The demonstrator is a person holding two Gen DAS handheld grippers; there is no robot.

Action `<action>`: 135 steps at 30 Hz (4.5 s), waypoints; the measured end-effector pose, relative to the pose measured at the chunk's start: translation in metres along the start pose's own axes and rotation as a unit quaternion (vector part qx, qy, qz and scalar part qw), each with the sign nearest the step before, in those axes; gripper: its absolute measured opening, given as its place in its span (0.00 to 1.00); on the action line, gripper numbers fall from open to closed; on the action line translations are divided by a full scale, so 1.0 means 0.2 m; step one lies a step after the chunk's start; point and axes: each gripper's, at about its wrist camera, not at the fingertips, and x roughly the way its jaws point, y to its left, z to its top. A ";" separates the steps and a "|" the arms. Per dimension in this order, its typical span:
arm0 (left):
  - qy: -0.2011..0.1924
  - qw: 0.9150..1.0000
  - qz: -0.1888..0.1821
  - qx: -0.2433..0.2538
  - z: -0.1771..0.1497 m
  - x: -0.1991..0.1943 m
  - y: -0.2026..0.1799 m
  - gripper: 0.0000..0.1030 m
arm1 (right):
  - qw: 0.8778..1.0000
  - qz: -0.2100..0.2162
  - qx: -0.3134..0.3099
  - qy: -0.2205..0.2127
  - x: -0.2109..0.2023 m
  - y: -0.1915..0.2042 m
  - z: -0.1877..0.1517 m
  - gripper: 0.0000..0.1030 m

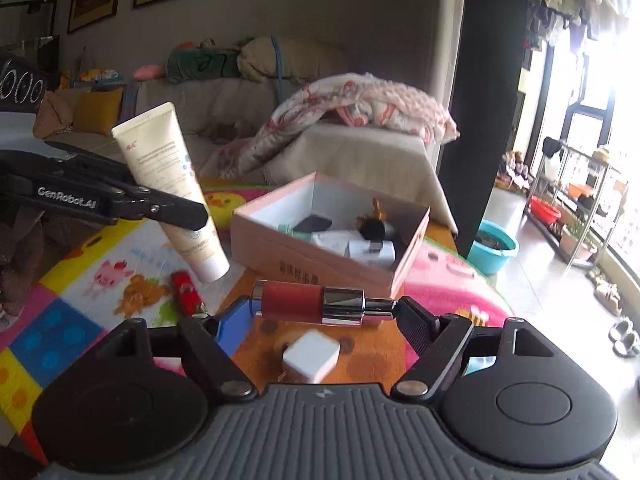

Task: Organize rigid objects
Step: 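Drop the cream tube into the pink box with left gripper while right gripper drops the red cylinder in, then grasp the red lighter on the mat with the left gripper, then grasp the white plug adapter with right gripper while left gripper holds the lighter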

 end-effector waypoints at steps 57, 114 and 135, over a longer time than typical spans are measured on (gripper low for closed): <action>0.032 0.951 0.091 -0.295 -0.61 -0.06 0.31 0.25 | 0.998 0.020 0.058 0.030 0.48 0.02 0.07 0.79; 0.091 0.988 0.064 -0.107 -0.60 0.12 -0.12 0.26 | 0.981 -0.078 0.111 0.136 0.44 -0.09 -0.32 0.96; 0.079 0.986 0.065 -0.129 -0.61 0.10 -0.11 0.26 | 0.991 0.000 -0.071 0.117 0.13 0.07 -0.40 0.76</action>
